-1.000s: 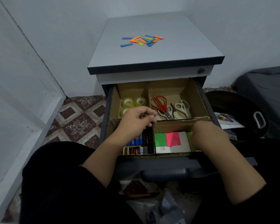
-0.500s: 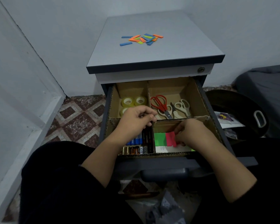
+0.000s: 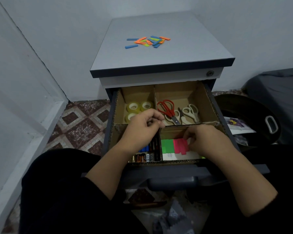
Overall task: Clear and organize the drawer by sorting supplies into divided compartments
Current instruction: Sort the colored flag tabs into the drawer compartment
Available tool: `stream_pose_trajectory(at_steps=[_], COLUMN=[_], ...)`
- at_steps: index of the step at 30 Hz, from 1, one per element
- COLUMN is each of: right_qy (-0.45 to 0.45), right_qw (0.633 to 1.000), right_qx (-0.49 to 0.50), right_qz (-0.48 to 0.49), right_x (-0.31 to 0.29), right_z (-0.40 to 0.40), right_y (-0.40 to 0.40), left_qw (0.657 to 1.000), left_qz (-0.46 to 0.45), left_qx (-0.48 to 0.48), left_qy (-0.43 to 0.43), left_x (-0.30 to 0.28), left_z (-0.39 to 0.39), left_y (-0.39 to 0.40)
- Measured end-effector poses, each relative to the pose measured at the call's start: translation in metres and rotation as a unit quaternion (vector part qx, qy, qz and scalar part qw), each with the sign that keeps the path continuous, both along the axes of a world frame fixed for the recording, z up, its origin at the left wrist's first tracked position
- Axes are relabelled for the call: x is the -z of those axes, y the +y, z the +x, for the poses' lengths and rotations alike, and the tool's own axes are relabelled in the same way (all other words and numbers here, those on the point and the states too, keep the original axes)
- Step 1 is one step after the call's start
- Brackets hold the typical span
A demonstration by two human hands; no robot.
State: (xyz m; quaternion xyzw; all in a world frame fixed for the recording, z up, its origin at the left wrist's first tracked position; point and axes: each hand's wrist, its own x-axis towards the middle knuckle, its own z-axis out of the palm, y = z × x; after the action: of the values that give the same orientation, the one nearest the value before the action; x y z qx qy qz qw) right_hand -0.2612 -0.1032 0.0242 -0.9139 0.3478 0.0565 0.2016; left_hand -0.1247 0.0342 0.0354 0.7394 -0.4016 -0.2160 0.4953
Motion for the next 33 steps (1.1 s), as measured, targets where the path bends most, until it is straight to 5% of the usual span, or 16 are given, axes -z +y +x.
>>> stream_pose_trajectory(at_steps=[3,9,21,33], right_qy=[0.015,0.024,0.022,0.028], right_qw=[1.0,0.999,0.998,0.998], right_qx=[-0.022,-0.034,-0.038,-0.041], right_qz=[-0.004,0.016,0.039,0.047], right_x=[-0.002,-0.002,0.007,0.011], right_z=[-0.001,-0.001,0.001,0.005], right_y=[-0.001,0.0,-0.003,-0.005], left_qw=[0.987,0.897,0.854,0.851], left_qz=[0.038,0.203,0.198,0.248], left_qx=[0.081,0.206,0.225,0.229], left_qy=[-0.131,-0.335,-0.425,-0.403], left_x=[0.0,0.001,0.012,0.013], left_z=[-0.01,-0.028,-0.025,-0.025], left_y=[0.0,-0.011,-0.006,-0.011])
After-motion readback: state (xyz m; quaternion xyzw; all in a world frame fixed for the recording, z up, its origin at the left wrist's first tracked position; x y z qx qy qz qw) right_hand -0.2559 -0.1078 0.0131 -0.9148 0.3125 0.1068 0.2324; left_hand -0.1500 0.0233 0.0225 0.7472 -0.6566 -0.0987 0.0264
